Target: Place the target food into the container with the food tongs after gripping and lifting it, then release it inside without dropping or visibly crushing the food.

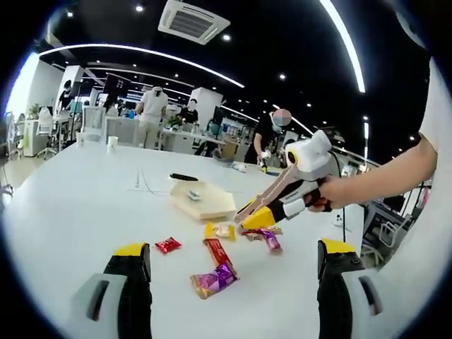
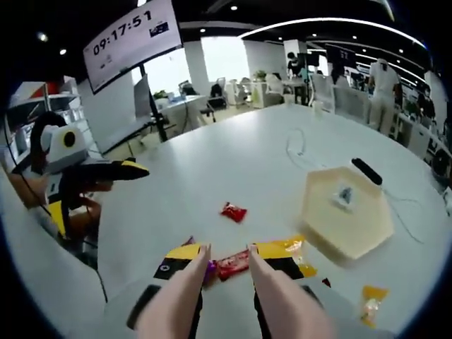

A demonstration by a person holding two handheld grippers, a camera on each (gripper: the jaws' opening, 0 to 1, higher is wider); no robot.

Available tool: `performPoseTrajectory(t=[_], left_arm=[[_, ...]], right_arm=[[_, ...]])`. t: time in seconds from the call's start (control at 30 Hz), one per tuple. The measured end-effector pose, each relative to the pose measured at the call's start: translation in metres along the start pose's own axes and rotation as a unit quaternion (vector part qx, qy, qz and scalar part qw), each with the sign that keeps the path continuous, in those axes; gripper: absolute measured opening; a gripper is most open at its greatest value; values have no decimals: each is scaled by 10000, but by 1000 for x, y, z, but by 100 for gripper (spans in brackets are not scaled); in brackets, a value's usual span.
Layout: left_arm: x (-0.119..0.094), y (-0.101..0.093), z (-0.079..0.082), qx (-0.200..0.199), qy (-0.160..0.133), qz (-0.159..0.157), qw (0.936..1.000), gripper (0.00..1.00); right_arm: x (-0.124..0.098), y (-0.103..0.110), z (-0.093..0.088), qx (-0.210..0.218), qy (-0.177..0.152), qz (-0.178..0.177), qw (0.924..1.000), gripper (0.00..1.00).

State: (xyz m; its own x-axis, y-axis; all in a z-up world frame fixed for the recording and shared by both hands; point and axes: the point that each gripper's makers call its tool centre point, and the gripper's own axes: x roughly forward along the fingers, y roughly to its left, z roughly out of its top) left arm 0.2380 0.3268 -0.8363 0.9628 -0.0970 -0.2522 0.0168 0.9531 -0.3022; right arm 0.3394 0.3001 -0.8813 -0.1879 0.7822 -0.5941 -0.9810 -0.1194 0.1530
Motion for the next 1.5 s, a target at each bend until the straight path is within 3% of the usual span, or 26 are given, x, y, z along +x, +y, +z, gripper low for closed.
performPoseTrajectory(t=[0.07,0.23,0.37,0.5,0.77,0.83,0.97,1.13,1.27,1.5], left_arm=[[1,2,2,6,21,-6,10000,99],[3,9,5,159,60,-16,9999,99],[5,15,1,201,145,28,9997,99],[11,18,-6,192,274,52,9994,99],[16,22,-8,78,258,249,9993,99],[18,20,-10,37,255,237,9994,99],[19,16,-15,103,325,272,9990,99],[19,16,-20,60,382,391,9985,99],[17,11,-19,-5,341,461,9984,99],[17,10,-23,-62,434,475,9979,99]], right_arm=[[2,11,-5,-9,151,224,9996,26],[6,27,-12,-506,311,359,9976,27],[13,46,-13,-535,322,701,9956,27],[23,53,-22,-904,564,819,9909,27],[26,53,-30,-969,660,1029,9878,26],[27,56,-30,-786,566,1155,9886,26],[30,54,-33,-766,572,1115,9892,26],[39,56,-31,-1043,647,1124,9860,26],[46,60,-31,-1624,760,1146,9771,26],[60,62,-38,-1804,982,1121,9722,26]])
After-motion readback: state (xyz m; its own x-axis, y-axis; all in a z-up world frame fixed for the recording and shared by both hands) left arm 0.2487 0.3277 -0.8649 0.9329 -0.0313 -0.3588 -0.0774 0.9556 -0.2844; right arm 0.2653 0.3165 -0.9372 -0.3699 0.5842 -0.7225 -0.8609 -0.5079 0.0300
